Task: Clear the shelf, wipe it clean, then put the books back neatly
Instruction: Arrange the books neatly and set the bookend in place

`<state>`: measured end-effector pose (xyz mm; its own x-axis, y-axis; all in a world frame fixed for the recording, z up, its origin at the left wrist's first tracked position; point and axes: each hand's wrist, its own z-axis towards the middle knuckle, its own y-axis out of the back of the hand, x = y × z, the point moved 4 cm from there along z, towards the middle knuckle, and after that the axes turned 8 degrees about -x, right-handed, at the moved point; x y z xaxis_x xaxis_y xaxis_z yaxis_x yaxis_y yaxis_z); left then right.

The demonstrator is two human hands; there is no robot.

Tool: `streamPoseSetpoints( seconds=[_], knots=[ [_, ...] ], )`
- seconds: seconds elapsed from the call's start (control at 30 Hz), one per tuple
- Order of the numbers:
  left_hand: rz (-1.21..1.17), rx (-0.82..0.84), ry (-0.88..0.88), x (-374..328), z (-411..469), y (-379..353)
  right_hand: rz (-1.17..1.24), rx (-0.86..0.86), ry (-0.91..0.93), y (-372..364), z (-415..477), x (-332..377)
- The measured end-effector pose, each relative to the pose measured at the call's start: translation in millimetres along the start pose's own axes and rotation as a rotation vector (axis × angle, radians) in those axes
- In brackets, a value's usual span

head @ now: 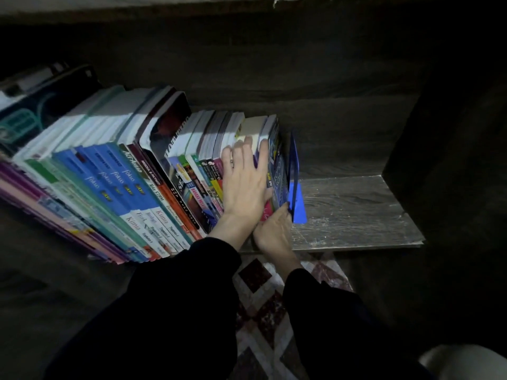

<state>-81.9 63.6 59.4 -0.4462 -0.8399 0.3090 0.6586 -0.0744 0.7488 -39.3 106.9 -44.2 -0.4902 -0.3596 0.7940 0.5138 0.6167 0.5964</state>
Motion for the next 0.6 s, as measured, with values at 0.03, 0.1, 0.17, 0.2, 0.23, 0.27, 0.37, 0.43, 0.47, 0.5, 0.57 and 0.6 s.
streamPoseSetpoints(
  seconds=[0.03, 0.1, 0.17, 0.2, 0.23, 0.27, 0.37, 0.43, 0.47, 0.5, 0.57, 0.6],
  knots=[
    [-0.010, 0.012, -0.007, 0.4, 0.1, 2.2, 0.015, 0.012, -0.004, 1.0, -0.4, -0.6],
    [-0.056, 0.001, -0.046, 2.9, 0.2, 4.6, 0.066, 0.007, 0.006, 2.8, -1.1, -2.4],
    [-0.206, -0.083, -0.055, 9.3, -6.2, 10.0, 0.163, -0.050, 0.012, 5.6, -7.4, -2.6],
    [-0.334, -0.169, -0.028, 13.0, -13.8, 14.5, 0.219, -0.095, 0.007, 7.4, -12.0, -2.6],
    [-0.478, -0.254, 0.030, 16.4, -25.7, 19.7, 0.277, -0.149, -0.004, 9.6, -17.9, -2.1],
    [-0.619, -0.315, 0.130, 19.4, -40.7, 22.1, 0.339, -0.196, -0.036, 9.4, -23.9, -2.4],
    [-0.993, -0.285, 0.629, 31.2, -87.4, 13.3, 0.558, -0.163, -0.154, 3.3, -37.4, 2.8],
    [-1.213, -0.102, 0.974, 35.3, -106.1, -9.2, 0.633, -0.004, -0.238, -3.3, -39.9, 9.8],
    [-1.342, 0.022, 1.091, 35.2, -108.4, -16.7, 0.649, 0.067, -0.261, -4.5, -40.7, 14.0],
    [-1.484, 0.126, 1.185, 34.4, -107.5, -19.9, 0.657, 0.122, -0.269, -3.4, -42.5, 18.8],
    [-1.725, 0.244, 1.346, 29.9, -98.6, -15.7, 0.690, 0.187, -0.281, -1.4, -44.1, 25.4],
    [-1.815, 0.274, 1.416, 27.3, -92.5, -7.9, 0.713, 0.204, -0.285, -2.0, -44.0, 26.8]
  ],
)
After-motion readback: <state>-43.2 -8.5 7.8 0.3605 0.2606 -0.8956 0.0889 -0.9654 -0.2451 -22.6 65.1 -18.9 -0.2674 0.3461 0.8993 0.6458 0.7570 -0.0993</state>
